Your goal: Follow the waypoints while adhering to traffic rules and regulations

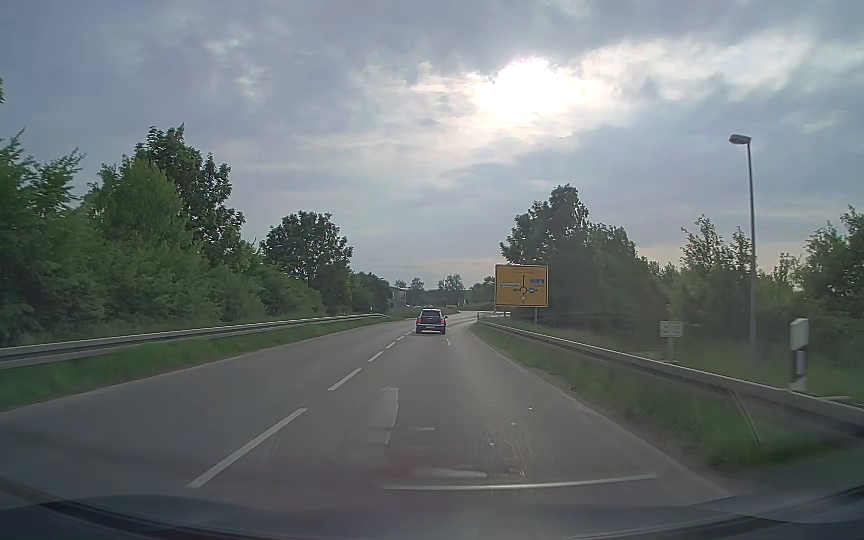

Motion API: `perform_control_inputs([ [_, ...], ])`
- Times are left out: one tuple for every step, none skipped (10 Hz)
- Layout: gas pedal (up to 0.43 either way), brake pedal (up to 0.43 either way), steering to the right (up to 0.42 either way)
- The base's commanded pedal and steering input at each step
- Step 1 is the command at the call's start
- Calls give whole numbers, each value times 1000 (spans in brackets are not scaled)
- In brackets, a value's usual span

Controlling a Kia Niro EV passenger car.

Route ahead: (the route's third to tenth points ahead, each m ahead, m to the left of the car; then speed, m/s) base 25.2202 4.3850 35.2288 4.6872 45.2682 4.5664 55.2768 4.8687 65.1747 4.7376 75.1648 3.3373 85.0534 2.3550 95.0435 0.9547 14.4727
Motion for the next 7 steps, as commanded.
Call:
perform_control_inputs([
  [87, 0, -9],
  [79, 0, -9],
  [79, 0, -8],
  [79, 0, -5],
  [79, 0, -4],
  [67, 0, -4],
  [67, 0, -4],
])
